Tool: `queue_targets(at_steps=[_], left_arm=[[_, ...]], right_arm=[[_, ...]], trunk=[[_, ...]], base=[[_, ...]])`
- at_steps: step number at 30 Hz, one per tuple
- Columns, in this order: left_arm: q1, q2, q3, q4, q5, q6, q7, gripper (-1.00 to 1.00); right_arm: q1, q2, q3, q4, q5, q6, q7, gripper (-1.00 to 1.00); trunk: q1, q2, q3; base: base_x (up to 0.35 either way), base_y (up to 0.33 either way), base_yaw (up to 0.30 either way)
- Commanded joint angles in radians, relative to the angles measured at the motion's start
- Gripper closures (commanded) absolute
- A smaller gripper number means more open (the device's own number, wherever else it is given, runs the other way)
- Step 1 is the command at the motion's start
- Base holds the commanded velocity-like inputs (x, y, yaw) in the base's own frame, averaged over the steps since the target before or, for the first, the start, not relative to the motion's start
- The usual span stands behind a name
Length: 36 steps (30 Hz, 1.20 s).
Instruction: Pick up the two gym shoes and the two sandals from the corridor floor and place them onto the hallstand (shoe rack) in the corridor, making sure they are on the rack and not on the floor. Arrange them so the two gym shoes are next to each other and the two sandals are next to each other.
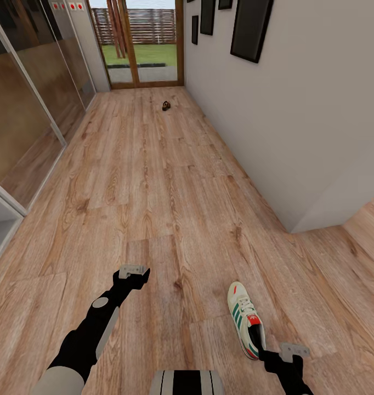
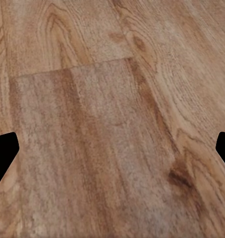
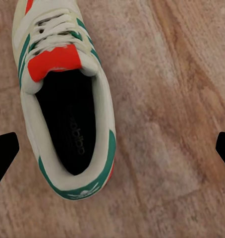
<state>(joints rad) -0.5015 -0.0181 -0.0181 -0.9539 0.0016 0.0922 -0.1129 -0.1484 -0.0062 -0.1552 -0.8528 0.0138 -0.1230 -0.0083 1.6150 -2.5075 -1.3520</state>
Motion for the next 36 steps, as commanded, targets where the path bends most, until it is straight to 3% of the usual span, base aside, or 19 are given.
queue_targets(at_steps=[1, 34, 36], left_arm=[[0.000, 0.000, 0.001, -0.001, 0.000, 0.006, -0.004, -1.00], [0.000, 0.000, 0.001, -0.001, 0.001, 0.006, -0.004, -1.00], [0.000, 0.000, 0.001, -0.001, 0.001, 0.006, -0.004, -1.00]], right_arm=[[0.000, 0.000, 0.000, 0.001, 0.001, -0.003, -0.001, -1.00], [0.000, -0.001, 0.002, 0.001, 0.000, -0.006, -0.001, -1.00], [0.000, -0.001, 0.002, 0.001, 0.000, -0.006, -0.001, -1.00]], trunk=[[0.000, 0.000, -0.001], [0.000, 0.000, -0.004], [0.001, -0.001, -0.012]], base=[[0.000, 0.000, 0.000], [0.000, 0.000, 0.044], [0.000, 0.000, 0.001]])
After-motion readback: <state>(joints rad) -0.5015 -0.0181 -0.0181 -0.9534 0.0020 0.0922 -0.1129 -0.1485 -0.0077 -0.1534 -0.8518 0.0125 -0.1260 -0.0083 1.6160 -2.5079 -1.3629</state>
